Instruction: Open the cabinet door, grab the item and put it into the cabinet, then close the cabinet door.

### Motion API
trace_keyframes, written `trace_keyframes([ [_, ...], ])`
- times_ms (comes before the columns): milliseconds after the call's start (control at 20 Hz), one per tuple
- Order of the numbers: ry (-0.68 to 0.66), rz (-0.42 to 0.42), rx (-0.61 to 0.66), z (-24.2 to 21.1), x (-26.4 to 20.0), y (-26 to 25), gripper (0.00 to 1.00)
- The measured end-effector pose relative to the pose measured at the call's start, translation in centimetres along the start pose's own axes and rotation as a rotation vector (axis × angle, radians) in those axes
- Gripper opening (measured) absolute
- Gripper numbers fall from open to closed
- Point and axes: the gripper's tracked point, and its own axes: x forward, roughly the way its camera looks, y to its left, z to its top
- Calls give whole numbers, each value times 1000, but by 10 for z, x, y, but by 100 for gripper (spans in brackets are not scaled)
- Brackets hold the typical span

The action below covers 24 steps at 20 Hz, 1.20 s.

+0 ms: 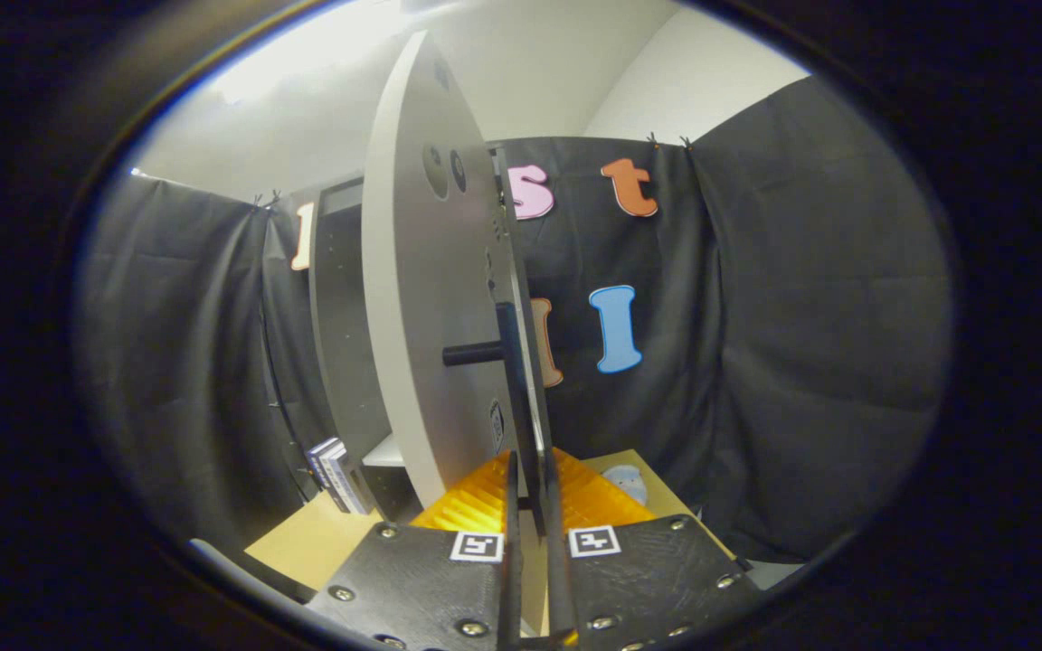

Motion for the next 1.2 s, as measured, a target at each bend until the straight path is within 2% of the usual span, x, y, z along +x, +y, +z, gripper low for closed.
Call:
trace_keyframes([
  [150,8,23,12,0,1,-9,12],
  [600,7,-58,0,5,-1,-56,12],
  [850,10,-62,30,3,-2,-60,12],
  [1200,-70,-168,-32,35,-28,-68,12],
])
